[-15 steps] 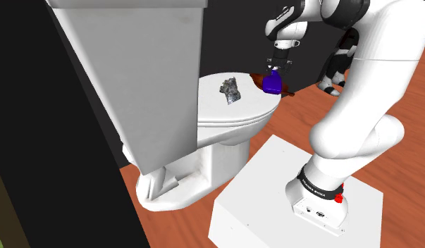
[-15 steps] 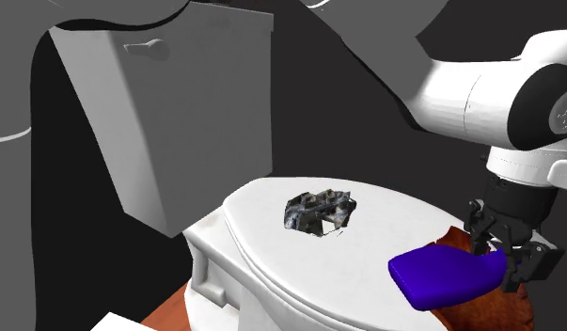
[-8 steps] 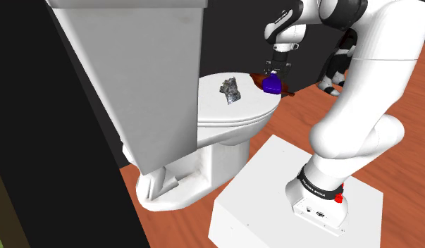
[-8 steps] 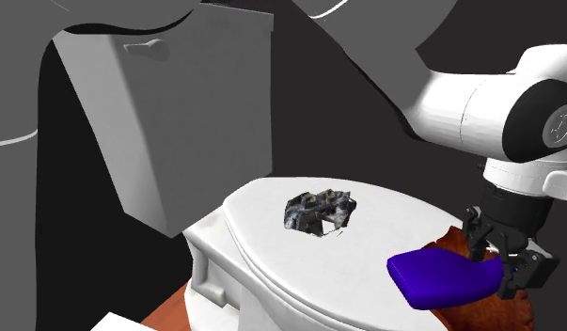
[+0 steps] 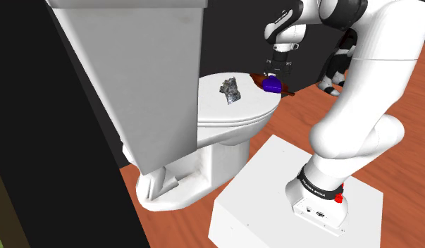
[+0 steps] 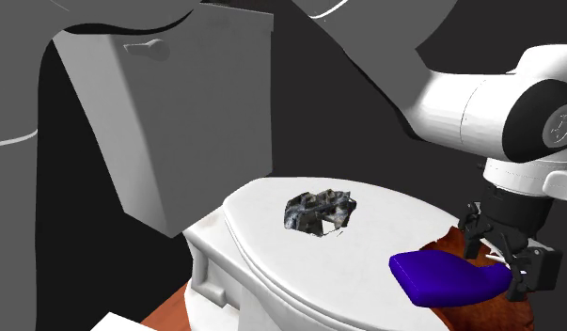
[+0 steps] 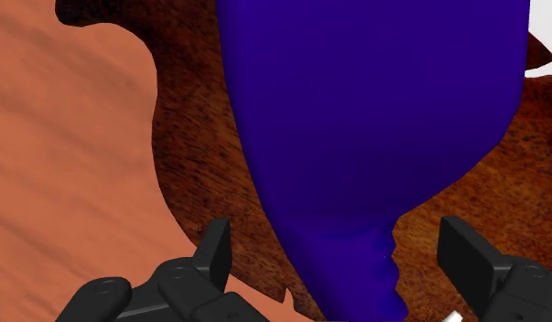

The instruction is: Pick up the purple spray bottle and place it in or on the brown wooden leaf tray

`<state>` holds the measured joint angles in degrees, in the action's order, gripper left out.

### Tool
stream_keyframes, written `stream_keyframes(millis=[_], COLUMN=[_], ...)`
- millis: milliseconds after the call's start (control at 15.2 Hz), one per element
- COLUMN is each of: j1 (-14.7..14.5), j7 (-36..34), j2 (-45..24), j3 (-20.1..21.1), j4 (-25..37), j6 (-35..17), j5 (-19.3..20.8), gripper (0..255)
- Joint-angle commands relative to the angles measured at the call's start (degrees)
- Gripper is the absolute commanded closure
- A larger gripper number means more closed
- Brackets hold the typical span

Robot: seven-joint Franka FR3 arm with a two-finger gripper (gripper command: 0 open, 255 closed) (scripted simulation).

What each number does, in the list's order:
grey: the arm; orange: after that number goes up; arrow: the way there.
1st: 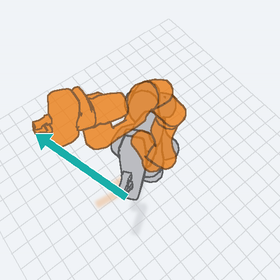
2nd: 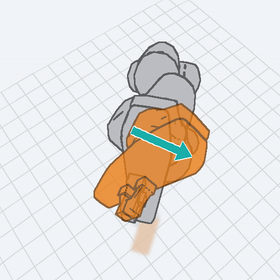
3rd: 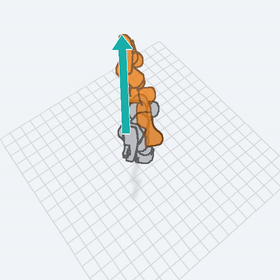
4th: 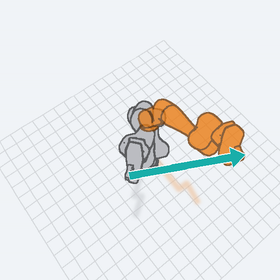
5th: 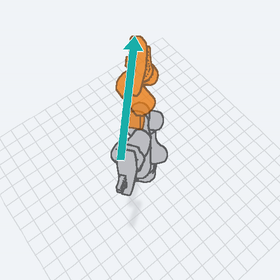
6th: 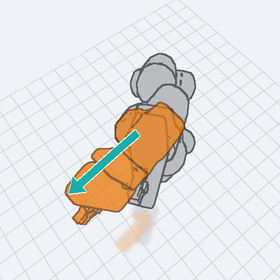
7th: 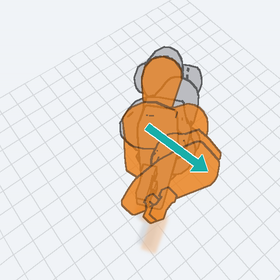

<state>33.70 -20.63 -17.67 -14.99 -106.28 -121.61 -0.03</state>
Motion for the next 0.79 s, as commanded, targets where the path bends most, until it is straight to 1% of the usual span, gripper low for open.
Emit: stream_keyframes(millis=[0, 198, 726], j1=[-0.13, -0.44, -0.43], j7=[-0.13, -0.44, -0.44], j2=[0.77, 2.56, 2.56], j3=[-0.05, -0.12, -0.12], j4=[0.95, 4.05, 4.05], j6=[1.71, 6.56, 6.56], j5=[0.20, 0.67, 0.67], gripper=[0, 0, 0])
